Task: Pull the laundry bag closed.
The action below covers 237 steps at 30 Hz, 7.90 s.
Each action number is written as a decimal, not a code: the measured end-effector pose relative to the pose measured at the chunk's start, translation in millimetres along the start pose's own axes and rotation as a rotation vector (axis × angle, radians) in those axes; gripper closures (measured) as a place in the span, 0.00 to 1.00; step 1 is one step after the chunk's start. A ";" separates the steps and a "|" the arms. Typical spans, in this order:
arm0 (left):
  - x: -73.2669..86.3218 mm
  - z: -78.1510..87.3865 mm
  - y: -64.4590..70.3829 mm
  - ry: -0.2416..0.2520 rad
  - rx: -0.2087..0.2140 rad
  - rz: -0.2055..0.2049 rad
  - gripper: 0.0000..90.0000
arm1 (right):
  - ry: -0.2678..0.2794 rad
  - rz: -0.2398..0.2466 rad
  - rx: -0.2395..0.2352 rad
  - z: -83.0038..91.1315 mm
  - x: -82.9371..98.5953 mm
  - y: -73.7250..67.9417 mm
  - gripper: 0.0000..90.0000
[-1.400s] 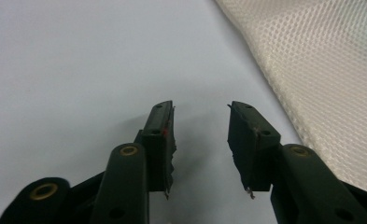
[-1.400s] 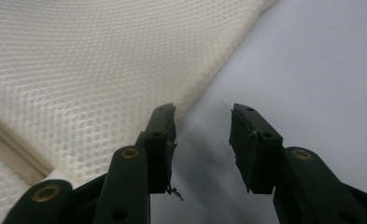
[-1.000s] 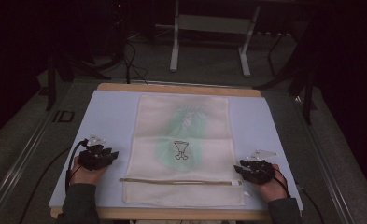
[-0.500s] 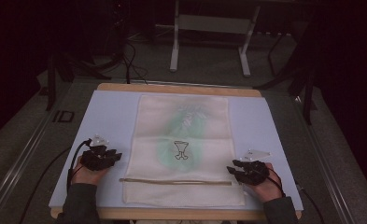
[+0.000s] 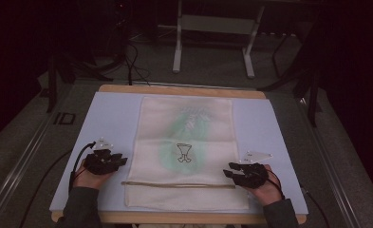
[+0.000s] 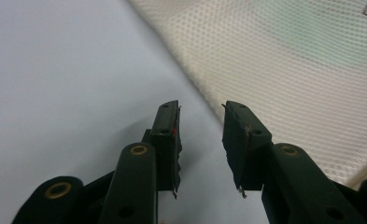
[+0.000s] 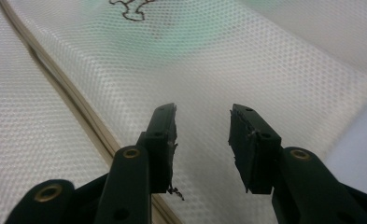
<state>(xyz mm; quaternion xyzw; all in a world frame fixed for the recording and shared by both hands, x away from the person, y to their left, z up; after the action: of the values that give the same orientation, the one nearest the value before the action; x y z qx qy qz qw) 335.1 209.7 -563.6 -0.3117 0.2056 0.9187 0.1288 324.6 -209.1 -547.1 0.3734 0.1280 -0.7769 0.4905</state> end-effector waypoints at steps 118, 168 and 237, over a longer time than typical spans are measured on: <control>13.2 -18.5 24.3 -0.152 0.146 -0.128 1.00 | 0.062 0.434 -0.333 -152.7 -162.6 -170.0 0.92; 2.5 -9.9 11.9 -0.064 0.242 -0.002 1.00 | 0.068 0.408 -0.382 -192.6 -194.7 -189.4 0.90; 26.8 -11.1 29.8 -0.228 0.152 -0.055 1.00 | 0.079 0.348 -0.386 -179.4 -163.8 -178.2 0.90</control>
<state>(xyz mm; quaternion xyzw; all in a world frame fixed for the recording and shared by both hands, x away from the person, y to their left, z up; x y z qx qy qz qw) 309.4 181.3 -579.5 -0.2001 0.2501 0.9260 0.1999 292.6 88.1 -584.9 0.3192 0.2269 -0.6268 0.6736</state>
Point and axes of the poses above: each handheld gripper's, and its own axes: z roughly backward along the jaws, x roughly out of its underside, y roughly to its right, the point moved 7 cm from there along -z, roughly forward along the jaws, and after that the axes turned 15 degrees about z, right-handed, at the moved point
